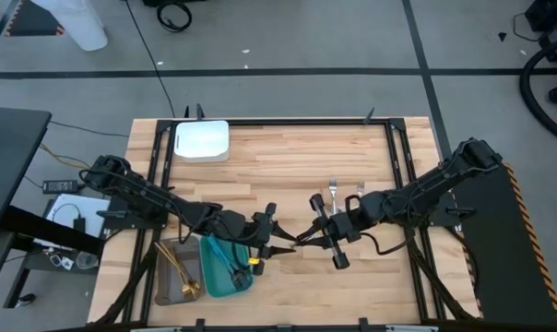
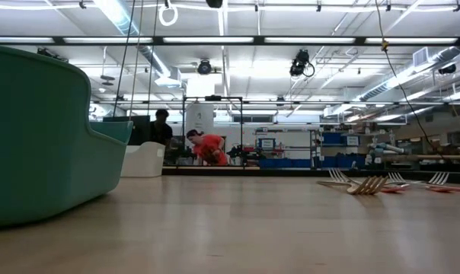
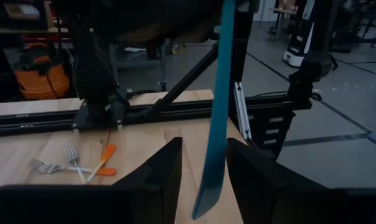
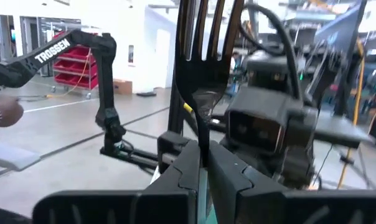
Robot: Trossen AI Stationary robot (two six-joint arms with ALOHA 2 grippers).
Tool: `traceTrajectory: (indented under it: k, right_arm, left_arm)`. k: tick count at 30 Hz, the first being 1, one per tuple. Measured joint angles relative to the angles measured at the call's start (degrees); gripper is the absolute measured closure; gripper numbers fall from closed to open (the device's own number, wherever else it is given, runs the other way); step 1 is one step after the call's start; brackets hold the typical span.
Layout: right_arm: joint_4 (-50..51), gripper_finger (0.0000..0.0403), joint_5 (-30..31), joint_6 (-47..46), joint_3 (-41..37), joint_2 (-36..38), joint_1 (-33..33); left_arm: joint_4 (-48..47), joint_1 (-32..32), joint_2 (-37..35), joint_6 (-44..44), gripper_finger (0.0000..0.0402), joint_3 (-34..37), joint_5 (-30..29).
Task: Sort silverware by color (type)
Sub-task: Put the blue fork into the green bin
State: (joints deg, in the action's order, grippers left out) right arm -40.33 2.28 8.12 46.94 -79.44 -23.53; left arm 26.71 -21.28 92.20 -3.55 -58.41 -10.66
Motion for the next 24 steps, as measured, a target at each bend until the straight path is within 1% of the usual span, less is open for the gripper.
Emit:
traceTrajectory:
  k: [3,7,9,14,19,22,24]
  right_arm:
    - [-2.0,0.0375,-0.2,2.4,0.0,0.0,0.0]
    - [-2.5,0.0375,-0.5,3.0,0.0,0.0,0.1]
    - [-2.6,0.0375,-0.7,2.9,0.0,0.0,0.1]
    - [-2.5,0.0375,-0.9,2.5,0.0,0.0,0.1]
    - [-2.5,0.0375,-0.9,2.2,0.0,0.0,0.1]
    - [-2.5,0.0375,-0.9,2.1,0.0,-0.1,0.1]
    - [-2.5,0.0375,-2.2,2.1,0.0,-0.1,0.1]
  left_arm:
    - [1.3,0.0,0.0,0.1,0.0269,0.0,0.5]
    - [5.1,0.0,0.0,0.2,0.0269,0.0,3.8]
    - [7.1,0.0,0.0,0.2,0.0269,0.0,4.5]
    - [10.8,0.3,0.0,0.2,0.0269,0.0,4.8]
    - [12.1,0.3,0.0,-0.3,0.0269,0.0,4.8]
    - [12.2,0.4,0.0,-0.7,0.0276,0.0,4.8]
    - [12.2,0.4,0.0,-1.2,0.0286,0.0,4.8]
